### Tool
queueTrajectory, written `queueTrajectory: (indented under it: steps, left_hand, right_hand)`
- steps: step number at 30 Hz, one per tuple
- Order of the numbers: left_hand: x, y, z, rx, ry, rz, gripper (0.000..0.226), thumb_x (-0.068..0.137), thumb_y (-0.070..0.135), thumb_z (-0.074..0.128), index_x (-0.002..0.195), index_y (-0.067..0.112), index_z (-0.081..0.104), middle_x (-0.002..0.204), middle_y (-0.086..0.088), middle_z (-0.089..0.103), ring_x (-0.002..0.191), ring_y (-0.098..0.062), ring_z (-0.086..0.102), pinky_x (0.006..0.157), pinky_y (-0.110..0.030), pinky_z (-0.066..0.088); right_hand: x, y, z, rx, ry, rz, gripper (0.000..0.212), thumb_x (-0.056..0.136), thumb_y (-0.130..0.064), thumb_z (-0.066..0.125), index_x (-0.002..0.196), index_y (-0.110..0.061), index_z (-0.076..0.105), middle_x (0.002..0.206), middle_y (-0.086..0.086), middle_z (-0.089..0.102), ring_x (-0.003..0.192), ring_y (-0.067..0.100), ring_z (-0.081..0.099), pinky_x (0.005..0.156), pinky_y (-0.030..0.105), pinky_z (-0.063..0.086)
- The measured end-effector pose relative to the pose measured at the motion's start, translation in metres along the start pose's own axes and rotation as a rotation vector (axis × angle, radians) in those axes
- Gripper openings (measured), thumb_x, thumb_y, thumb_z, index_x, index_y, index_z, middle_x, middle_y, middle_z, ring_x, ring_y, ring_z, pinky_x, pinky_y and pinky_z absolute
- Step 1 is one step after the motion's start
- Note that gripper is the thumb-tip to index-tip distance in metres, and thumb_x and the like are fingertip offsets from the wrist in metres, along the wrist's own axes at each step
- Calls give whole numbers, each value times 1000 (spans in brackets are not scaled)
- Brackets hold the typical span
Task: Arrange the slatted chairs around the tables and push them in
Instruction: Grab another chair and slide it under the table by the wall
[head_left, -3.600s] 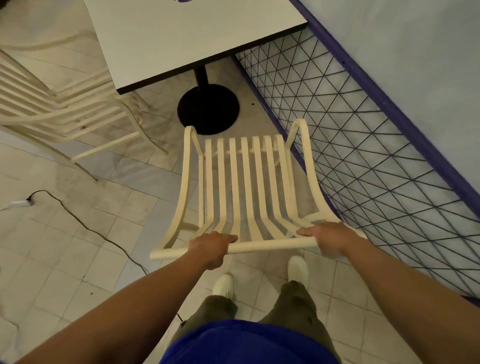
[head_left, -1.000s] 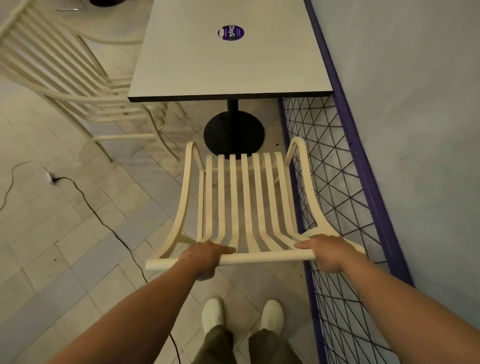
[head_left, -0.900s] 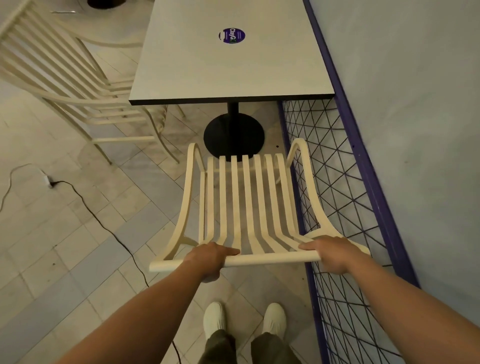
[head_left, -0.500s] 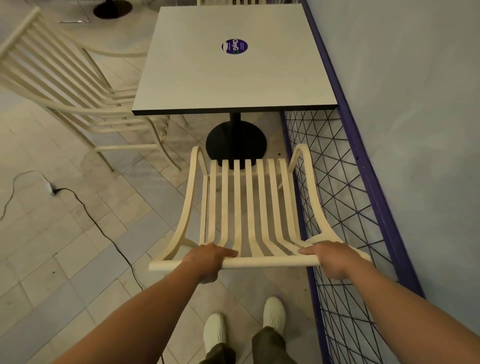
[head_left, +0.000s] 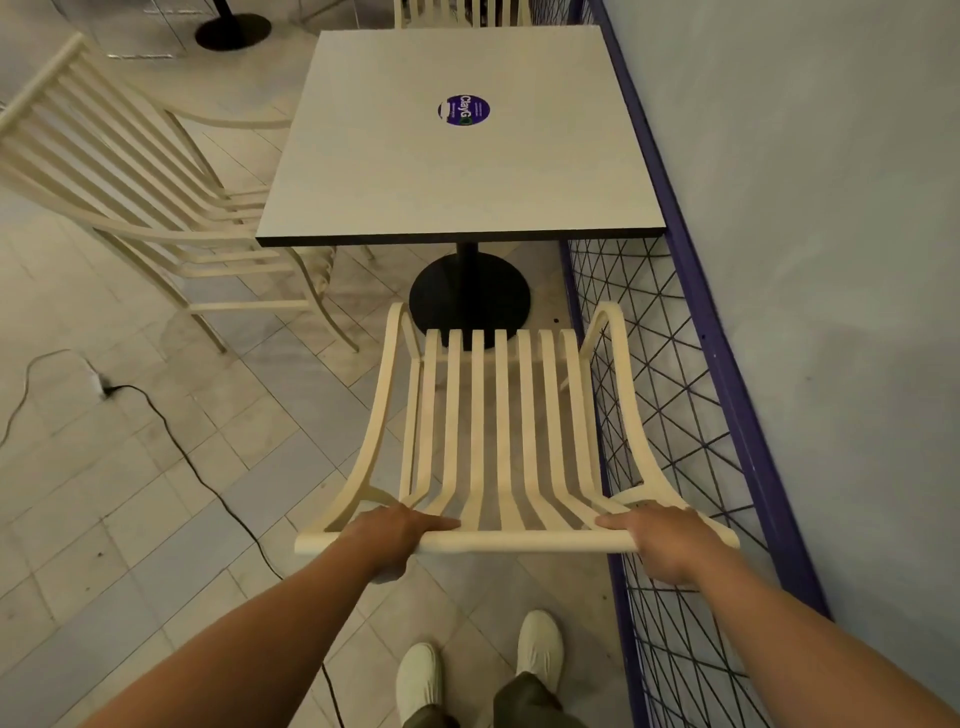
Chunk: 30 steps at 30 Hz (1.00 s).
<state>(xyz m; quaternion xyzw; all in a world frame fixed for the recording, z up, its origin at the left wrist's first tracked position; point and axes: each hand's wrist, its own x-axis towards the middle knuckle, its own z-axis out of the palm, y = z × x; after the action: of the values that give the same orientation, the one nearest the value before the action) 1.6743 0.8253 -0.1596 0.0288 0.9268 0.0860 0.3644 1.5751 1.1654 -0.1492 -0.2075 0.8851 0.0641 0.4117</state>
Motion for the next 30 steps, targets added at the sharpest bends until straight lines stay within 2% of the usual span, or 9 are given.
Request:
queueTrajectory:
  steps: [9, 12, 17, 20, 23, 28, 30]
  left_hand:
    - [15, 9, -7, 7, 4, -15, 86, 91, 9, 69, 152, 51, 26, 135, 0, 58, 112, -22, 63, 95, -36, 55]
    - [14, 8, -7, -1, 9, -33, 83, 91, 16, 69, 152, 50, 26, 136, 2, 59, 112, -21, 63, 94, -39, 56]
    - [14, 3, -9, -40, -6, -74, 73, 89, 35, 68, 151, 47, 32, 138, 7, 58, 118, -19, 60, 98, -38, 52]
    - [14, 2, -7, -34, 2, -90, 69, 89, 35, 68, 148, 48, 37, 135, 10, 59, 116, -16, 60, 95, -36, 53]
    - [14, 6, -4, 16, 41, -114, 64, 92, 26, 66, 146, 48, 41, 130, 11, 62, 109, -15, 62, 90, -34, 56]
    - [15, 8, -4, 70, 66, -140, 67, 92, 19, 66, 147, 47, 40, 127, 8, 63, 107, -16, 63, 90, -35, 56]
    - [18, 7, -5, 69, 68, -134, 68, 91, 19, 66, 147, 47, 40, 126, 8, 63, 106, -16, 63, 90, -36, 56]
  right_hand:
    - [3, 16, -18, 17, -26, -10, 80, 89, -5, 51, 147, -55, 28, 128, -4, 54, 107, 19, 53, 96, 42, 43]
    - [2, 16, -22, 16, -31, -22, 79, 88, -8, 53, 147, -53, 29, 128, -4, 55, 106, 18, 54, 93, 39, 45]
    - [3, 18, -25, 53, -66, -33, 74, 81, -26, 57, 146, -52, 32, 136, -4, 52, 113, 19, 54, 95, 39, 43]
    - [3, 20, -24, 108, -53, -46, 71, 78, -36, 56, 143, -55, 36, 137, -8, 52, 111, 17, 54, 95, 39, 43]
    - [2, 23, -19, 112, -14, -59, 69, 78, -40, 59, 141, -57, 37, 134, -8, 54, 108, 15, 55, 92, 38, 45]
    - [7, 21, -16, 13, 43, -32, 73, 85, -20, 59, 144, -54, 35, 129, -5, 56, 108, 17, 55, 88, 34, 45]
    - [10, 21, -18, -12, 34, -34, 73, 85, -18, 59, 144, -53, 35, 127, -5, 57, 107, 17, 55, 87, 34, 46]
